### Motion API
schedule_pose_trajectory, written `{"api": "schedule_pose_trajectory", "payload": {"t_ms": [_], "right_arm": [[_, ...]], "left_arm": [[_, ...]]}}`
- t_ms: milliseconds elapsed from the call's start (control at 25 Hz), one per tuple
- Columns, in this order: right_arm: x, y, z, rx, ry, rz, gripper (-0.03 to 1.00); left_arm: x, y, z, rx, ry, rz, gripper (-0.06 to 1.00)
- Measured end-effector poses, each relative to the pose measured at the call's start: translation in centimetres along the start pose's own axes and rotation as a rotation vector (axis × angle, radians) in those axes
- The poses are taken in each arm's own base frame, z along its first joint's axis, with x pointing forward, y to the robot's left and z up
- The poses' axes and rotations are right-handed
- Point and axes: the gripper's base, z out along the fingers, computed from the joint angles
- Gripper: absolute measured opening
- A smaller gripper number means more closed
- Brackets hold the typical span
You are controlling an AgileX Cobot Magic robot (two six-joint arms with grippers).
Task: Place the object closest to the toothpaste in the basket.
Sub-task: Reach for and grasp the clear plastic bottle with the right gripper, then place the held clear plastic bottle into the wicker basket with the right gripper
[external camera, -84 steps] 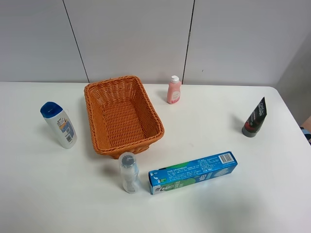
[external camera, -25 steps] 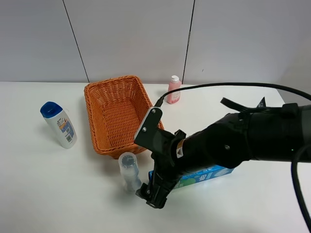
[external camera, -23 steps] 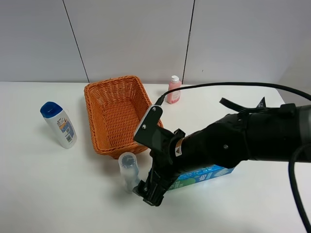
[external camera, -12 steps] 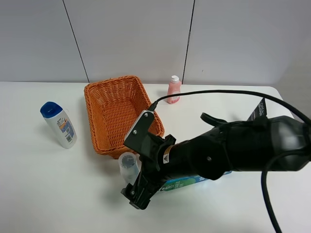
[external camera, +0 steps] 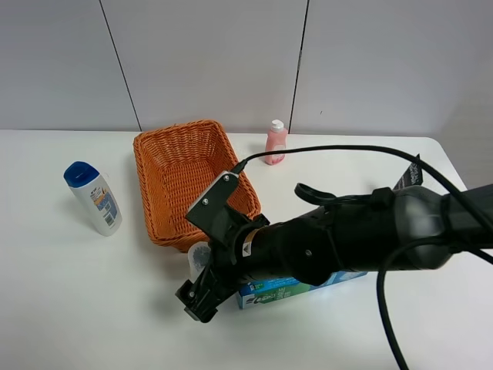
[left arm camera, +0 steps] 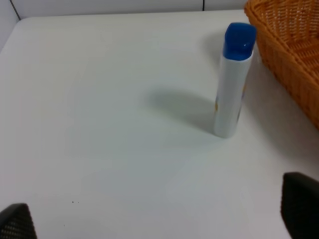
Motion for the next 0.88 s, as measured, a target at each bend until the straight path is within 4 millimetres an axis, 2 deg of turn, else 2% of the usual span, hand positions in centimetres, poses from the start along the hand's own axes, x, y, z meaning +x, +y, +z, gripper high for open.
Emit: {"api": "schedule_pose_trajectory", "payload": {"t_ms": [160, 240, 360, 480, 680, 880], "right_arm": [[-0.1, 0.1, 0.6, -0.007, 0.017, 0.017, 0.92], [0.1, 0.1, 0.7, -0.011, 0.031, 0.038, 0.86], [0.3, 0.2, 0.8, -0.017, 0.049, 0.072, 0.68], [0.4, 0.2, 0.9, -0.018, 0.055, 0.115, 0.4], [-0.1, 0.2, 0.1, -0.021, 0.031, 0.135, 0.42], [-3.1, 0.1, -4.3, -0.018, -0.154, 0.134, 0.42]], "left_arm": [[0.0, 0.0, 0.0, 0.0, 0.0, 0.0, 0.99], [0.0, 0.0, 0.0, -0.001, 0.0, 0.001, 0.99], [0.0, 0.0, 0.0, -0.001, 0.0, 0.001, 0.99], [0.0, 0.0, 0.0, -0.002, 0.0, 0.001, 0.99], [0.0, 0.0, 0.0, -0.004, 0.0, 0.002, 0.99], [0.0, 0.0, 0.0, -0.003, 0.0, 0.002, 0.99]]}}
